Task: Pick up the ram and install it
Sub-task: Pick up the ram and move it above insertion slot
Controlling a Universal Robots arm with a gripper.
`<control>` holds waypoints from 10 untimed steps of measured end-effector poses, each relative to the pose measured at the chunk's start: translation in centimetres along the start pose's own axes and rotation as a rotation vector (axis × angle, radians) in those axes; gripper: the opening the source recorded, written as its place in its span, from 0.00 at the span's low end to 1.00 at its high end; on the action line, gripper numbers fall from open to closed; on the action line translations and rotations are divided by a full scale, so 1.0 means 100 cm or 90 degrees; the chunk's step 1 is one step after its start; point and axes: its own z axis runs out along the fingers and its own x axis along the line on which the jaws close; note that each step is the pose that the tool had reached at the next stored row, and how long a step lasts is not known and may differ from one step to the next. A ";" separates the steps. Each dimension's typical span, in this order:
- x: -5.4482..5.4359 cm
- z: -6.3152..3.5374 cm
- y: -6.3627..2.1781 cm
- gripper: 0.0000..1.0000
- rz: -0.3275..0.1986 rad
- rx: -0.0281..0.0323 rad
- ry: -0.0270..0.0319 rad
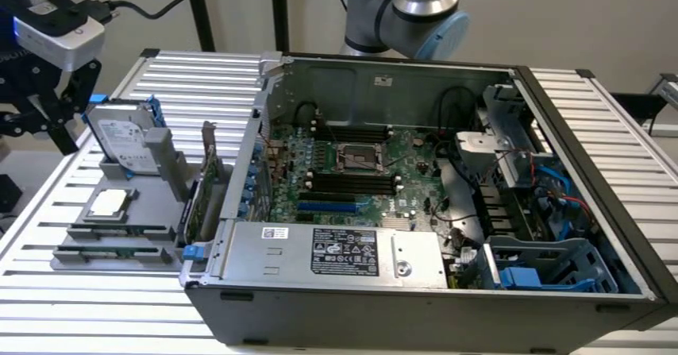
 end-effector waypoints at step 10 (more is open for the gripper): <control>0.000 0.0015 0.0000 0.11 -0.116 0.0016 0.0007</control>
